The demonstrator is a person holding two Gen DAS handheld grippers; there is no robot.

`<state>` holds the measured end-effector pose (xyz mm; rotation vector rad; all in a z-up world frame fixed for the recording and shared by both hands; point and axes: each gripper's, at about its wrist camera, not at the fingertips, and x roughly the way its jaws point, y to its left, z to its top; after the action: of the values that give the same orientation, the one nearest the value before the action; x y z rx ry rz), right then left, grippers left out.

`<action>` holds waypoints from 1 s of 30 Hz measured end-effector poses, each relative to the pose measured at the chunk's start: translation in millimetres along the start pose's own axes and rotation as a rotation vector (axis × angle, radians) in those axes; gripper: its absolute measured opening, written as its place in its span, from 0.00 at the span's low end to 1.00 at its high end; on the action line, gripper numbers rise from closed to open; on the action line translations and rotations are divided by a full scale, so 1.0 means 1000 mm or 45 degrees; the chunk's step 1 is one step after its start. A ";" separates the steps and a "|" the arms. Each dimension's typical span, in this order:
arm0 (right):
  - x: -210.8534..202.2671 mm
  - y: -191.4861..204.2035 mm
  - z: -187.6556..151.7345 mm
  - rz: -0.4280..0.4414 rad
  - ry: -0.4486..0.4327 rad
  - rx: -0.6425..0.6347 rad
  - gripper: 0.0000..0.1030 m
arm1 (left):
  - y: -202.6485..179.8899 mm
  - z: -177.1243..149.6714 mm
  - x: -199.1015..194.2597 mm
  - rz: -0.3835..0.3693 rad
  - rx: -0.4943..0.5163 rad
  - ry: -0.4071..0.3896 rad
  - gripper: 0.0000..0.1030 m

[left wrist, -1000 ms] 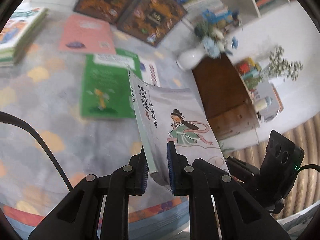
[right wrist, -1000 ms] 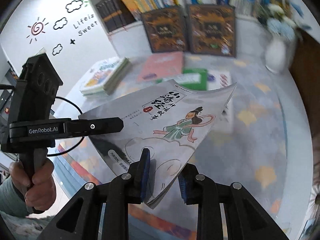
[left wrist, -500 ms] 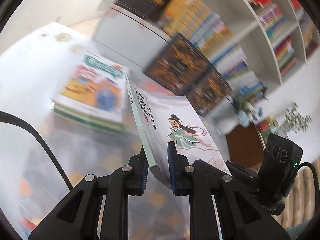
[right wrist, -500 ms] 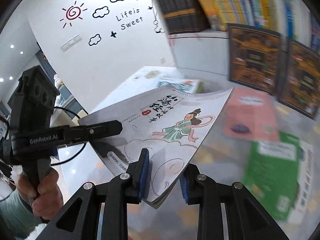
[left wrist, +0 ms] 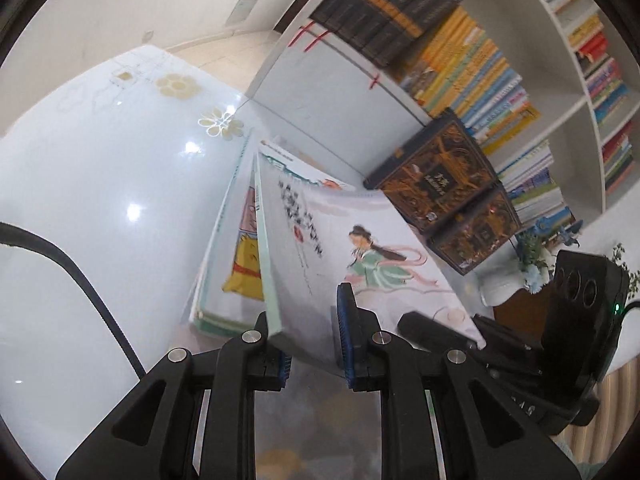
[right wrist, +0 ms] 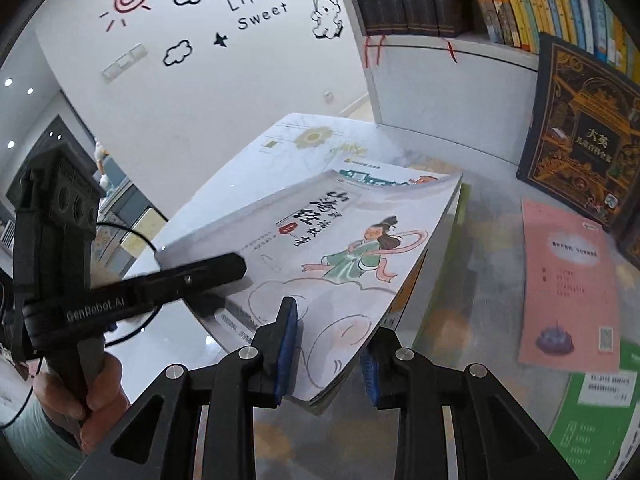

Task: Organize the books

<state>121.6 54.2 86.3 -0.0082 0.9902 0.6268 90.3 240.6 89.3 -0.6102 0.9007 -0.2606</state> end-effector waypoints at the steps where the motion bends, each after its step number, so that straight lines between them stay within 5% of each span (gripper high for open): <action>1: 0.004 -0.003 0.003 -0.001 0.005 0.007 0.27 | 0.005 0.003 0.004 -0.011 -0.009 0.008 0.15; 9: 0.039 -0.033 0.015 -0.019 0.071 0.099 0.27 | 0.031 0.015 0.031 -0.028 -0.068 0.059 0.15; 21: 0.052 -0.032 0.013 -0.039 0.114 0.119 0.30 | 0.048 0.010 0.021 0.032 -0.107 0.059 0.18; 24: 0.056 -0.038 0.008 -0.043 0.193 0.165 0.36 | 0.053 0.008 0.006 0.086 -0.108 0.016 0.18; 30: 0.027 -0.054 -0.027 -0.053 0.169 0.234 0.37 | 0.042 0.010 -0.013 0.121 -0.053 -0.002 0.19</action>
<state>138.0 15.5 35.6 0.0928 1.1704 0.4998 89.1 283.8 77.7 -0.6041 0.9326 -0.1561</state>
